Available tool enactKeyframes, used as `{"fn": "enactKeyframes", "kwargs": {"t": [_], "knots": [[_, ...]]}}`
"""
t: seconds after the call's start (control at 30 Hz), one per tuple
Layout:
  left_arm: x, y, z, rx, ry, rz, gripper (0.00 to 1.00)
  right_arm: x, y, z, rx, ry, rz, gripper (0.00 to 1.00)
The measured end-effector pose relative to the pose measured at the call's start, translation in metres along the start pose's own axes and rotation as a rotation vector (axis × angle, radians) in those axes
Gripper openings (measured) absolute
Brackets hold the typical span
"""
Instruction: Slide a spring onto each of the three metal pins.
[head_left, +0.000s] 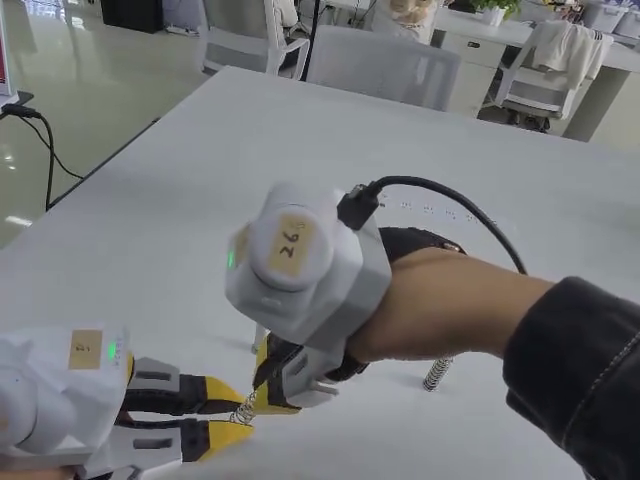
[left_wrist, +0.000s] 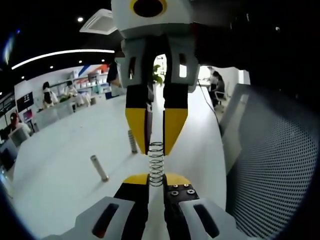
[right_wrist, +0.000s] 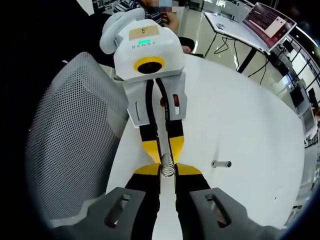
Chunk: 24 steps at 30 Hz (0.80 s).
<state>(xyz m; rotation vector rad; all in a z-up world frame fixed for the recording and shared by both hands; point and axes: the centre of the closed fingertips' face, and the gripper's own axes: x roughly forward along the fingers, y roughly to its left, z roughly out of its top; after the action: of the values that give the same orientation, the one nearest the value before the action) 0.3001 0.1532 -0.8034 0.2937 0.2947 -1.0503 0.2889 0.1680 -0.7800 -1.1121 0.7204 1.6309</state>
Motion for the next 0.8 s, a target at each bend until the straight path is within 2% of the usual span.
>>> {"fn": "enactKeyframes", "kwargs": {"t": [0.17, 0.4, 0.8], "knots": [[0.000, 0.000, 0.003, 0.001, -0.008, 0.002, 0.02, -0.001, 0.000, 0.005, -0.004, -0.018, -0.001, 0.07], [0.000, 0.000, 0.001, 0.008, -0.003, 0.001, 0.02, 0.002, 0.003, 0.002, 0.010, -0.014, 0.018, 0.08], [0.001, 0.000, 0.006, -0.001, -0.017, -0.001, 0.02, 0.008, 0.001, -0.005, 0.015, -0.001, 0.020, 0.09]]}}
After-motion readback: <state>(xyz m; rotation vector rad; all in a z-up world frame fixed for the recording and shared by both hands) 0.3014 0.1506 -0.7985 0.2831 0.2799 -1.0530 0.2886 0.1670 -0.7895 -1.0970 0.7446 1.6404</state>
